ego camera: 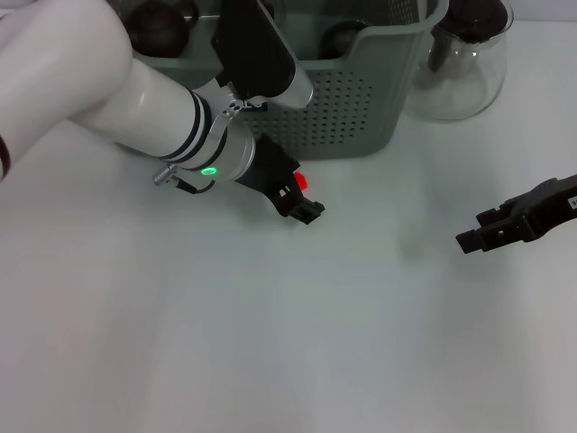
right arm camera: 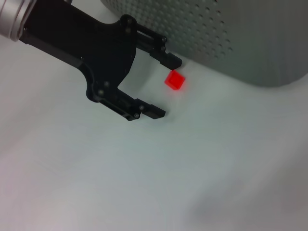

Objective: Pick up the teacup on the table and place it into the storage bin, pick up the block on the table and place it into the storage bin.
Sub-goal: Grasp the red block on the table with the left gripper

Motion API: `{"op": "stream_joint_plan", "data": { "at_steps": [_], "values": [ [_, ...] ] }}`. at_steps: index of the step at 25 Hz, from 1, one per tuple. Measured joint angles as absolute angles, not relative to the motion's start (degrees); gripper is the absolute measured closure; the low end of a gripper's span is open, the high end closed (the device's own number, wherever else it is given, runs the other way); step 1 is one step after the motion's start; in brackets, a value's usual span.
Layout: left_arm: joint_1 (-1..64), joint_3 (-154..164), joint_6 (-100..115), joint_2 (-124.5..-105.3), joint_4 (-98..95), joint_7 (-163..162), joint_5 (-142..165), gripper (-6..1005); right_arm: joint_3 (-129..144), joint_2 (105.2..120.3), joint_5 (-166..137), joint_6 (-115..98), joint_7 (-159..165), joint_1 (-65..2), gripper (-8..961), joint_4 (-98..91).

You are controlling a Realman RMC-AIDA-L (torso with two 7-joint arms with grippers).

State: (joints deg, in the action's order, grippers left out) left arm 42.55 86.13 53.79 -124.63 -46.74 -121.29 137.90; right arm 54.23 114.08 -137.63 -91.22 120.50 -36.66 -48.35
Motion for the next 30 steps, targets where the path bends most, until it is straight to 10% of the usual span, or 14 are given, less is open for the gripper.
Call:
{"op": "stream_joint_plan", "data": {
  "at_steps": [10,30],
  "values": [
    [42.67,86.23,53.78,-124.63,-46.66,-121.36,137.85,258,54.23,114.08,-137.63,-91.23,120.41,-36.65,298,-48.34],
    [42.81,86.29,52.47,-124.63,-45.93,-121.38,138.08,694,54.22,114.08,-137.63,-91.23,120.44,-36.74,297,-48.33]
  ]
}}
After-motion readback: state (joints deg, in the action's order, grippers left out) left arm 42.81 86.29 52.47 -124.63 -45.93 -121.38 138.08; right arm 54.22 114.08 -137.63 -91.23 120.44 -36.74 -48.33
